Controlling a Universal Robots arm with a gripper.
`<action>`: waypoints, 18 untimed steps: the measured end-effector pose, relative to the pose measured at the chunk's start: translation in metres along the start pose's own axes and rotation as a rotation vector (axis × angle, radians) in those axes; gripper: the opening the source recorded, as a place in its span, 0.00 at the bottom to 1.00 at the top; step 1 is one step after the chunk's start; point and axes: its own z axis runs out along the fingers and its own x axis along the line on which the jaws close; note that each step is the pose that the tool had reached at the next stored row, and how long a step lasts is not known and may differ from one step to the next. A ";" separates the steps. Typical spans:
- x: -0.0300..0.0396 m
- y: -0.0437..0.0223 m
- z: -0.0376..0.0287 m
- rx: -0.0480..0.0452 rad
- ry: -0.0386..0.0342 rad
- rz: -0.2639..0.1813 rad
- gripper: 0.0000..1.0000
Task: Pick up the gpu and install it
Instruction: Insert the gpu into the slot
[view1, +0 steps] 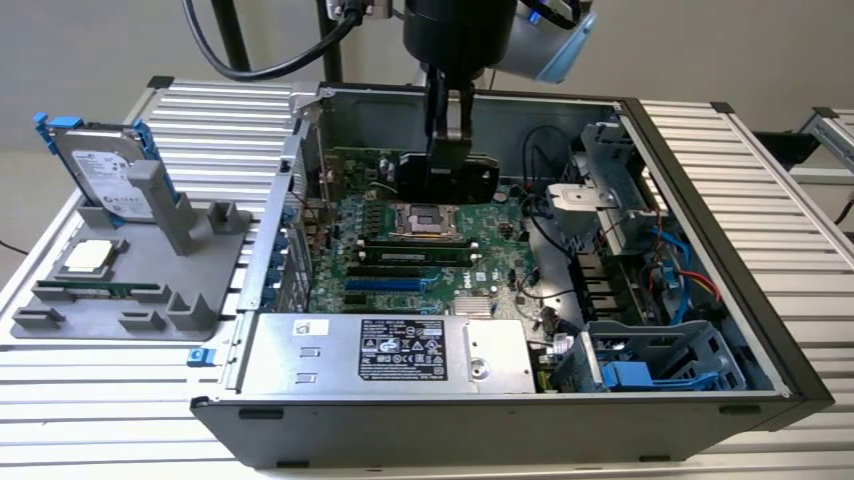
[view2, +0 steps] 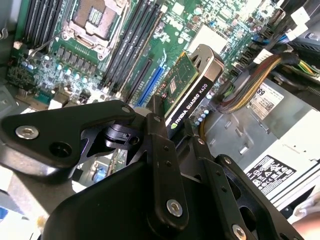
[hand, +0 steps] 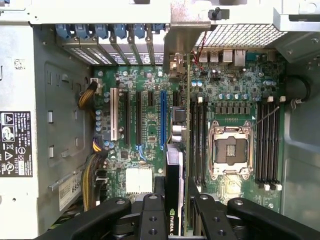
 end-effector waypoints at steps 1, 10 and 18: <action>0.0000 0.0000 0.0008 -0.0001 0.0000 0.001 0.00; 0.0000 -0.0001 0.0076 -0.0001 0.0013 0.005 0.00; 0.0000 0.0000 0.0081 -0.0002 0.0014 0.006 0.00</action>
